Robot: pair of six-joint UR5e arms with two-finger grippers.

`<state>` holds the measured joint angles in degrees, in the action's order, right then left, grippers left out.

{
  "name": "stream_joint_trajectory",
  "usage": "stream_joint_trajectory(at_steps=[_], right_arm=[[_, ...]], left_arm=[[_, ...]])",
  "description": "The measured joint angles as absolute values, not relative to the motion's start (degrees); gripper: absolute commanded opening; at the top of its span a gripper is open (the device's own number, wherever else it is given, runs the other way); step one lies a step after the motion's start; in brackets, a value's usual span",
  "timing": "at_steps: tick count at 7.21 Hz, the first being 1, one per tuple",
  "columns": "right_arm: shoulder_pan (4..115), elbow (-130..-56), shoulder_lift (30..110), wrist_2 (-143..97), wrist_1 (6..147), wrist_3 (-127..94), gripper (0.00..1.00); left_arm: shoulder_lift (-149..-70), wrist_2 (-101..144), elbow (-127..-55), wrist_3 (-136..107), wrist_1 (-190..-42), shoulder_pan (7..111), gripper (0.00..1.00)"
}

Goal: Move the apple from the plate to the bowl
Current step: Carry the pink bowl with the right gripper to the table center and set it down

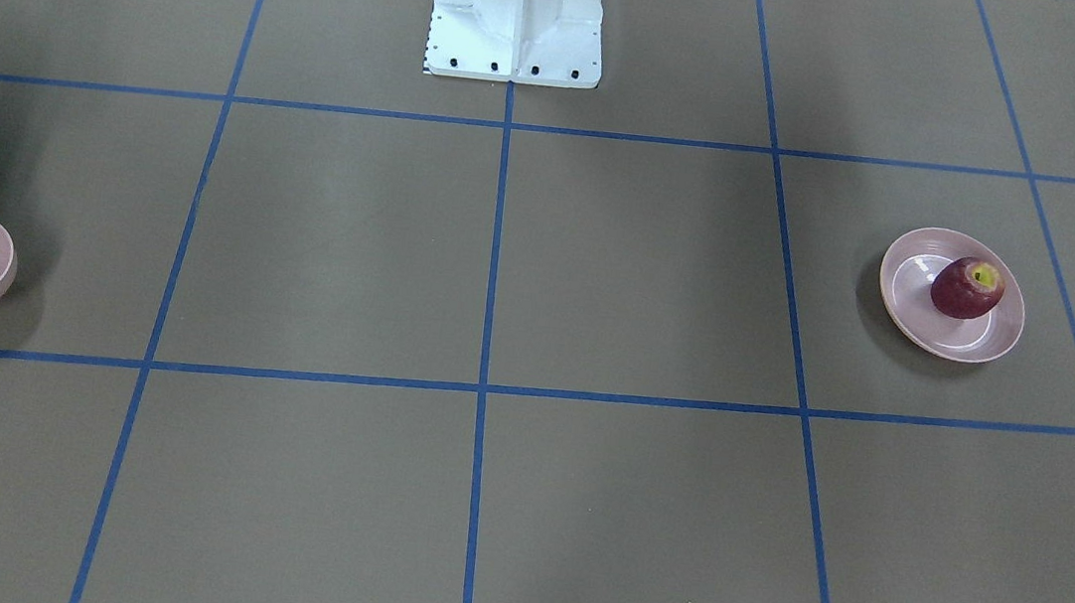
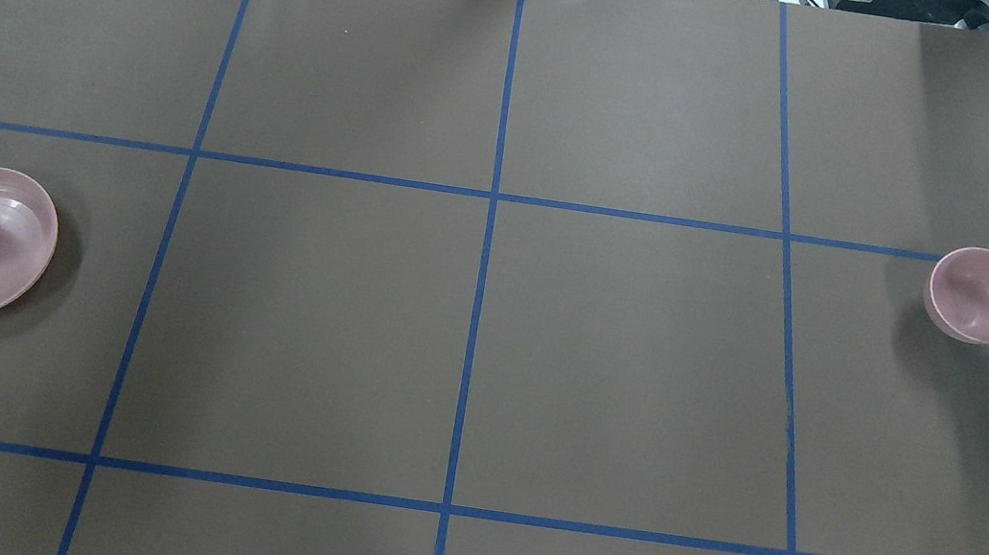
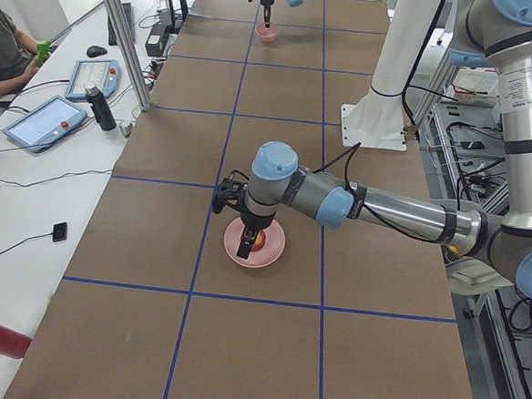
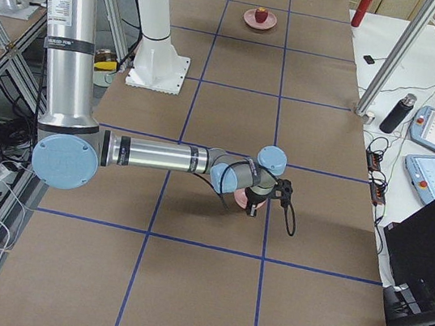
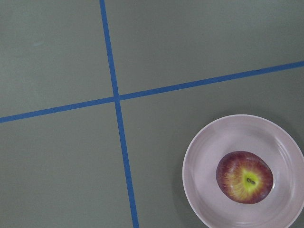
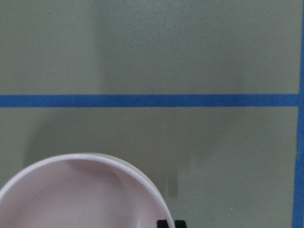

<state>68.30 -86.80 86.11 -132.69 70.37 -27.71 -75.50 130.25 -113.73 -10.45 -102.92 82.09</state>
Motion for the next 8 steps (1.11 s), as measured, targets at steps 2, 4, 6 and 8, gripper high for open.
stream_joint_trajectory(at_steps=[2, 4, 6, 8], right_arm=[[65.3, -89.8, 82.7, -134.9, 70.3, -37.1, 0.00], [55.4, -89.7, 71.7, -133.7, 70.3, -56.6, 0.00], [45.6, -84.8, 57.8, -125.3, 70.1, -75.6, 0.00], [41.9, -75.0, 45.7, -121.5, 69.8, -83.2, 0.00]], left_arm=[[-75.5, 130.3, -113.8, -10.5, -102.9, 82.1, 0.98], [-75.6, 130.3, -113.8, -10.5, -102.9, 82.0, 0.97], [-75.7, 130.3, -113.7, -10.7, -102.9, 81.8, 0.97], [-75.7, 131.5, -113.8, -10.9, -103.3, 81.8, 0.97]])
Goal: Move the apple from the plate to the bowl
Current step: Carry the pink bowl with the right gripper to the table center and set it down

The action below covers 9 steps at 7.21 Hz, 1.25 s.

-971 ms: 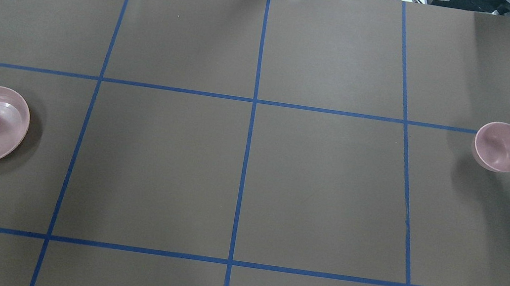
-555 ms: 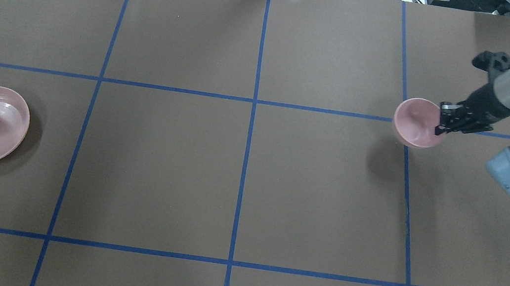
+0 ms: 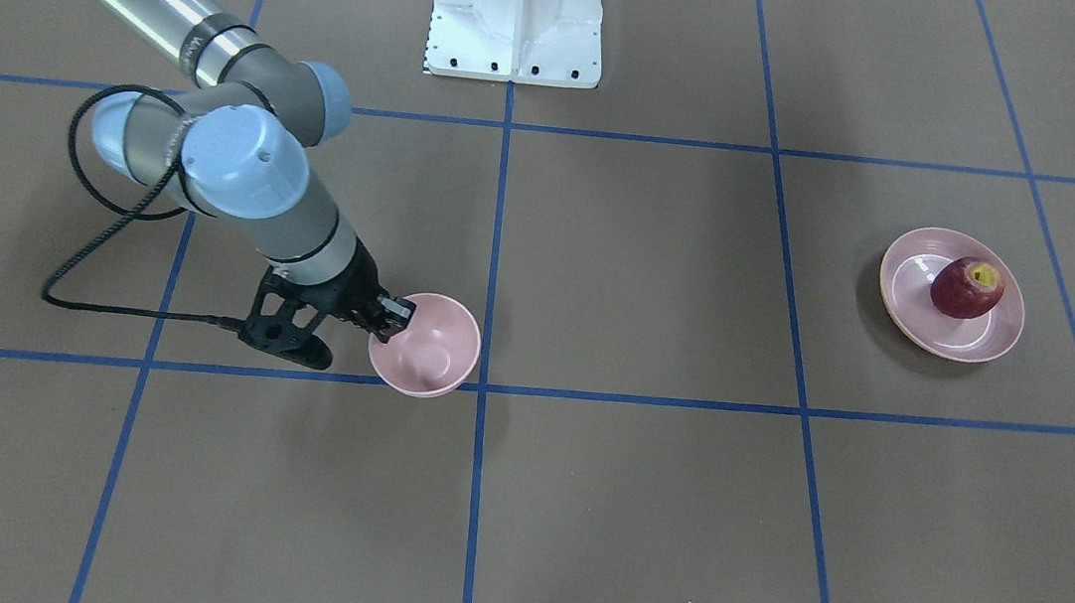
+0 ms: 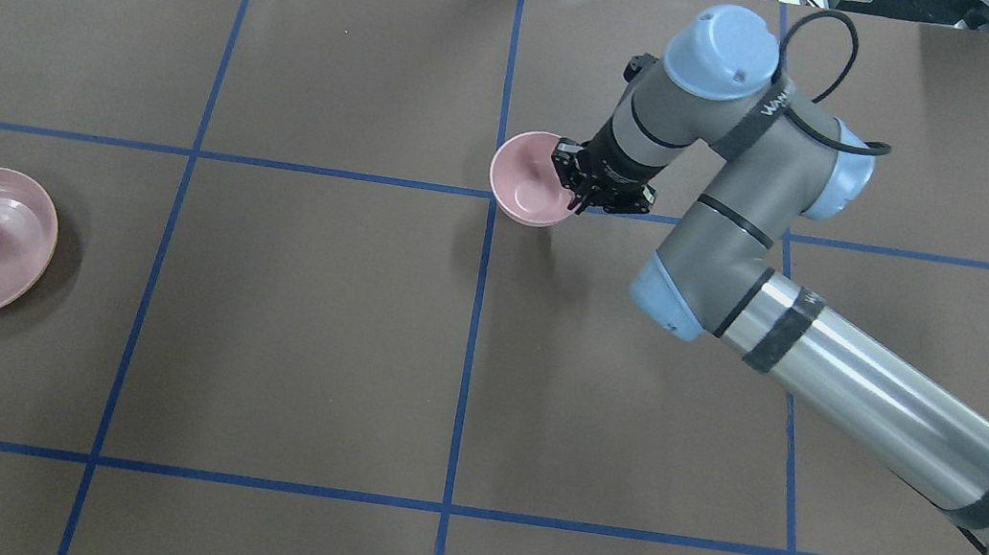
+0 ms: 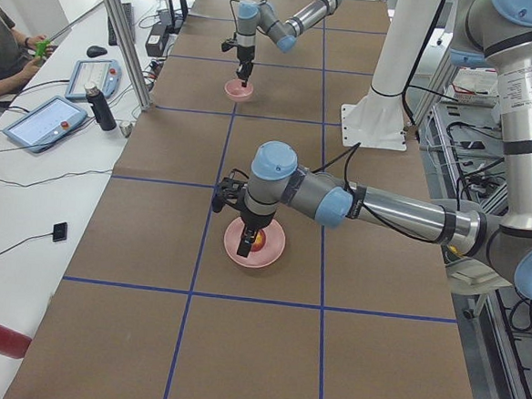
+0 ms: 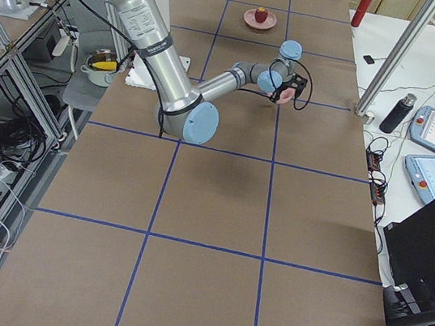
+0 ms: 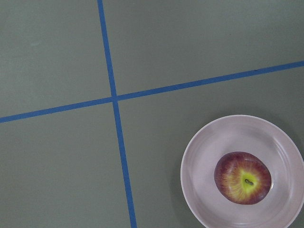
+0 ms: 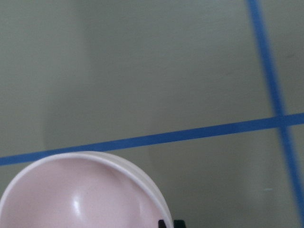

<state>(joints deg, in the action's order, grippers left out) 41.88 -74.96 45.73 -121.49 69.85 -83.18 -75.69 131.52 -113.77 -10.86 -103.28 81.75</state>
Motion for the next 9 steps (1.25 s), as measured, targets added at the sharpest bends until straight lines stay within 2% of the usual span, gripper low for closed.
stream_joint_trajectory(at_steps=[2, 6, 7, 8, 9], right_arm=[[40.8, -71.2, 41.6, -120.9, 69.7, -84.4, 0.00], [39.5, -70.0, 41.3, -119.7, 69.7, -84.9, 0.00], [39.5, -69.7, 41.2, -119.3, 69.7, -84.9, 0.17], [39.5, -69.4, 41.2, -119.1, 69.7, -85.0, 0.54], [39.5, -69.3, 41.2, -119.0, 69.7, -85.1, 0.98]], left_arm=[[-75.6, 133.5, -114.0, -10.9, -103.3, 81.7, 0.97], [-75.6, 134.1, -114.3, -10.9, -103.3, 81.7, 0.97], [-75.7, 134.1, -114.4, -10.9, -103.3, 81.7, 0.97], [-75.7, 134.1, -114.4, -10.9, -103.3, 81.7, 0.97], [-75.7, 134.1, -114.5, -10.9, -103.3, 81.7, 0.97]])
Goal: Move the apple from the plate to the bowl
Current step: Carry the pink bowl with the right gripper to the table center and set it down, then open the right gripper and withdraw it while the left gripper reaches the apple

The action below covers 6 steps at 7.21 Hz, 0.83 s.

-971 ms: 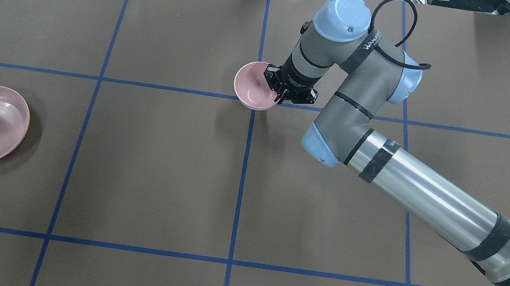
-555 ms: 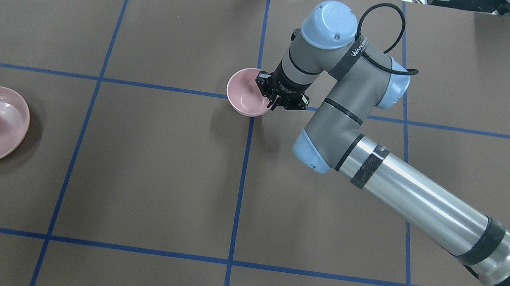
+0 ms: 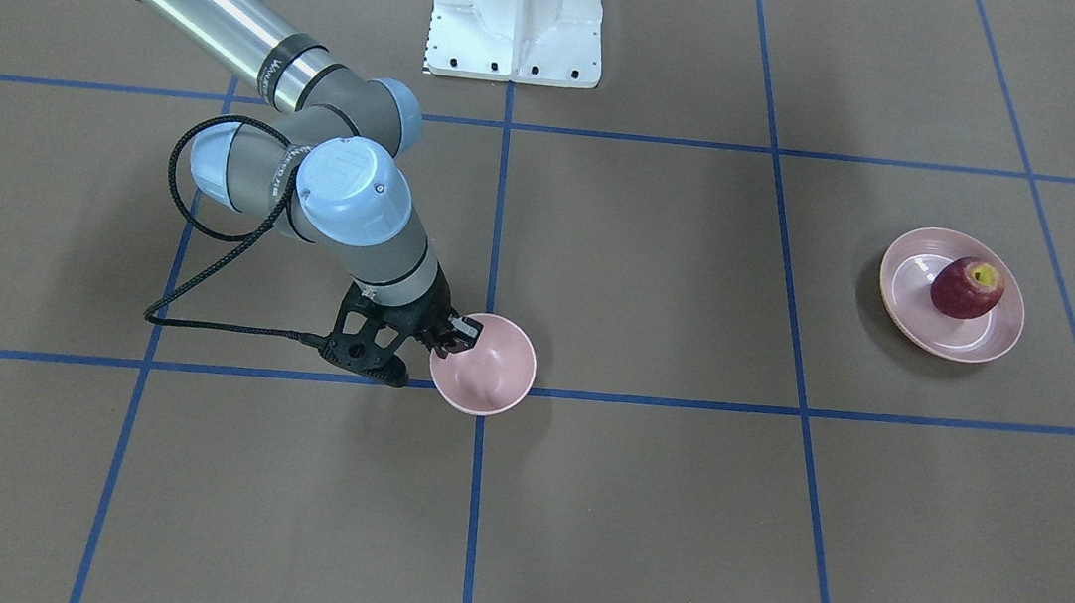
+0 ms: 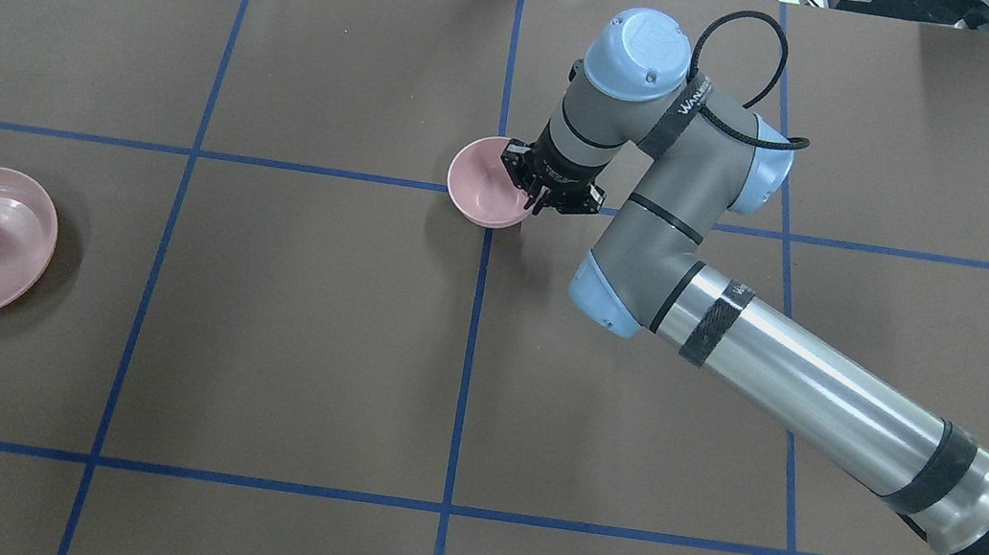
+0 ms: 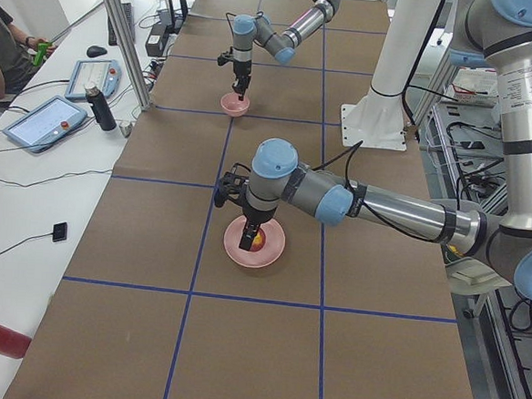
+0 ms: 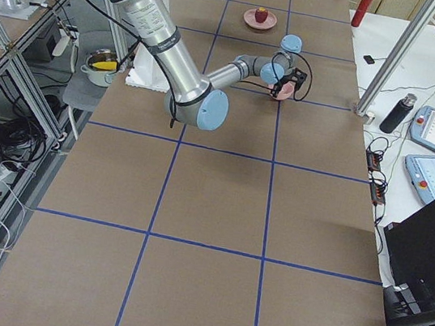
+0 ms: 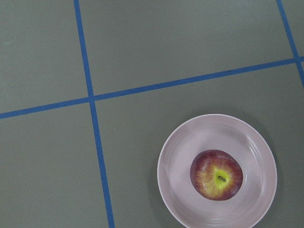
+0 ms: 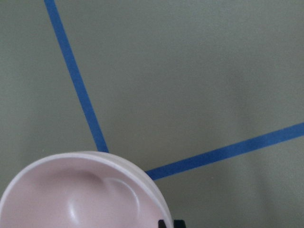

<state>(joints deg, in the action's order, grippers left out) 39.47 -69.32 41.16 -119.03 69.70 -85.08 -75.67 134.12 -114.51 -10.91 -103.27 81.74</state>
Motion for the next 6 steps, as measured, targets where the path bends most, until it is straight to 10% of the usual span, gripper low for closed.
stream_joint_trajectory(at_steps=[5, 6], right_arm=[[44.4, -82.3, 51.4, -125.4, 71.4, -84.5, 1.00], [47.1, -87.9, 57.5, -127.7, 71.7, -82.7, 1.00]], left_arm=[[-76.1, 132.1, -114.3, -26.3, -104.9, 73.0, 0.98], [-76.8, 129.4, -114.3, -31.1, -105.7, 68.5, 0.81]])
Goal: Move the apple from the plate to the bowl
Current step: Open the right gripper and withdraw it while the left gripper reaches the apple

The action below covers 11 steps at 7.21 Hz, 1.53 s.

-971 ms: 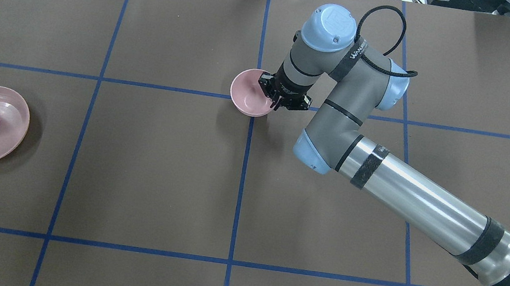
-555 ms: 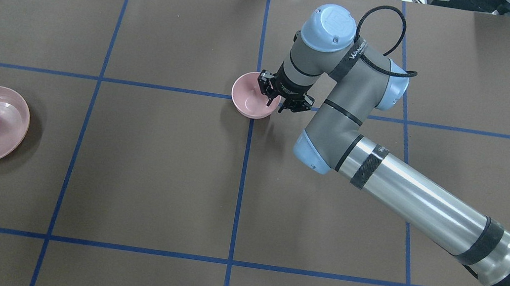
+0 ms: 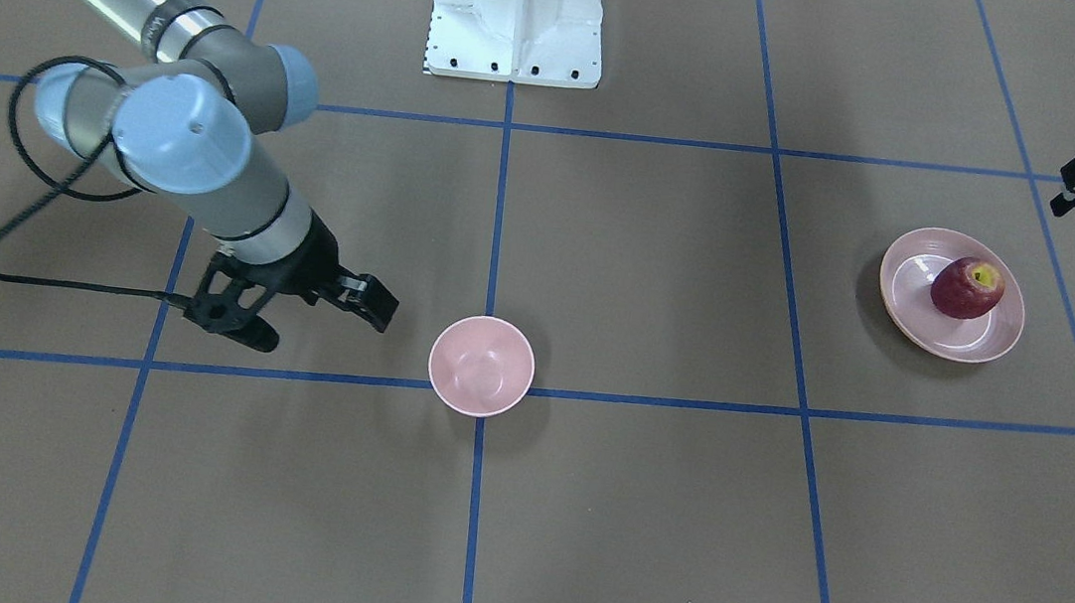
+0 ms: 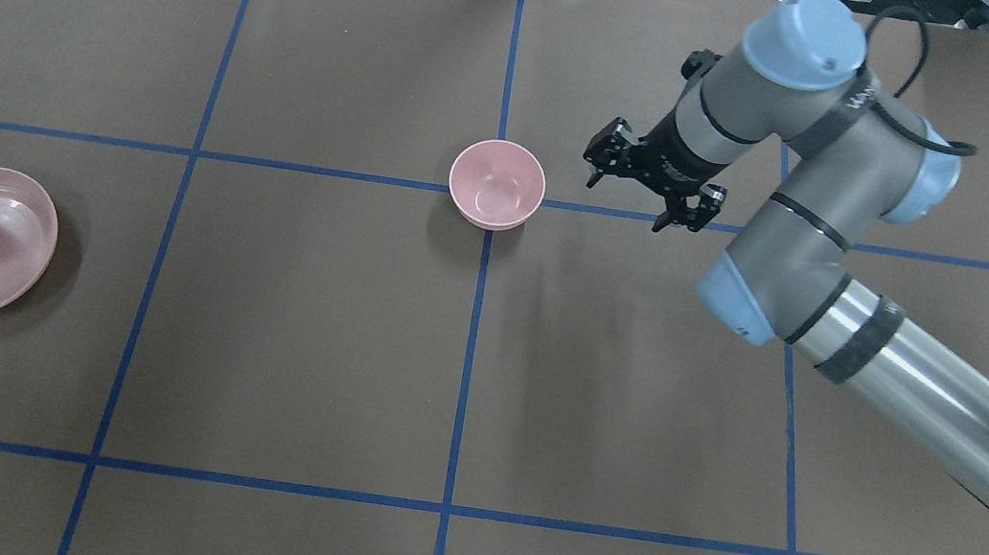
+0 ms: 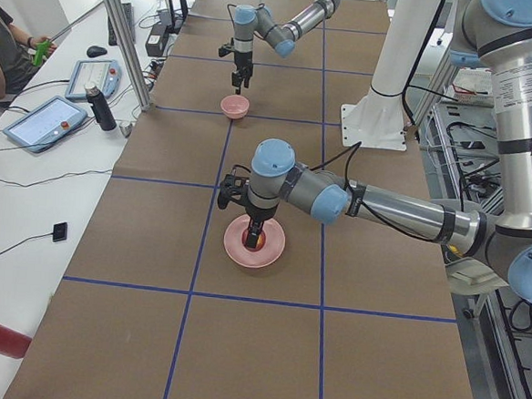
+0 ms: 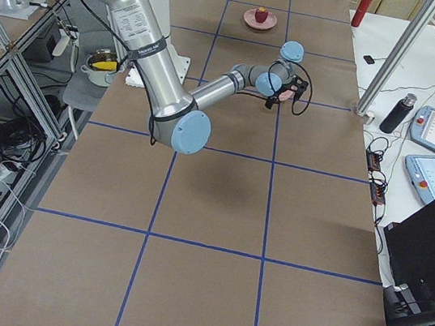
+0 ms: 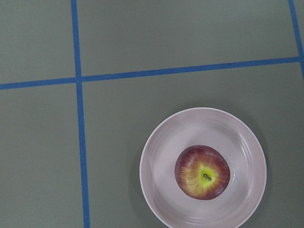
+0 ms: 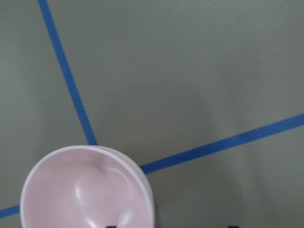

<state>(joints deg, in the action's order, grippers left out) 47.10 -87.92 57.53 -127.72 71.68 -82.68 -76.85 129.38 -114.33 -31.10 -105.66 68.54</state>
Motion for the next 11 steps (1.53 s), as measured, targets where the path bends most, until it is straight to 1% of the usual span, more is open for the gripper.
stream_joint_trajectory(at_steps=[2, 3, 6, 9, 11], right_arm=[[49.8, -95.2, 67.8, -129.1, 71.8, -74.9, 1.00], [50.3, -96.3, 70.0, -129.1, 71.8, -72.6, 1.00], [50.7, -97.1, 71.7, -128.7, 71.8, -71.4, 1.00], [50.7, -97.3, 72.0, -128.3, 71.8, -71.4, 1.00], [50.7, -97.4, 72.1, -128.2, 71.8, -71.5, 1.00]], left_arm=[[-79.7, 126.0, -113.1, -34.8, -107.1, 62.5, 0.82], [-80.8, 125.6, -112.4, -32.5, -107.2, 61.2, 0.99], [-81.3, 124.2, -108.9, -19.8, -110.1, 60.3, 0.99], [-82.4, 123.7, -99.5, -21.5, -122.7, 58.7, 0.99], [-83.4, 123.1, -98.0, -22.9, -124.4, 57.5, 0.99]])
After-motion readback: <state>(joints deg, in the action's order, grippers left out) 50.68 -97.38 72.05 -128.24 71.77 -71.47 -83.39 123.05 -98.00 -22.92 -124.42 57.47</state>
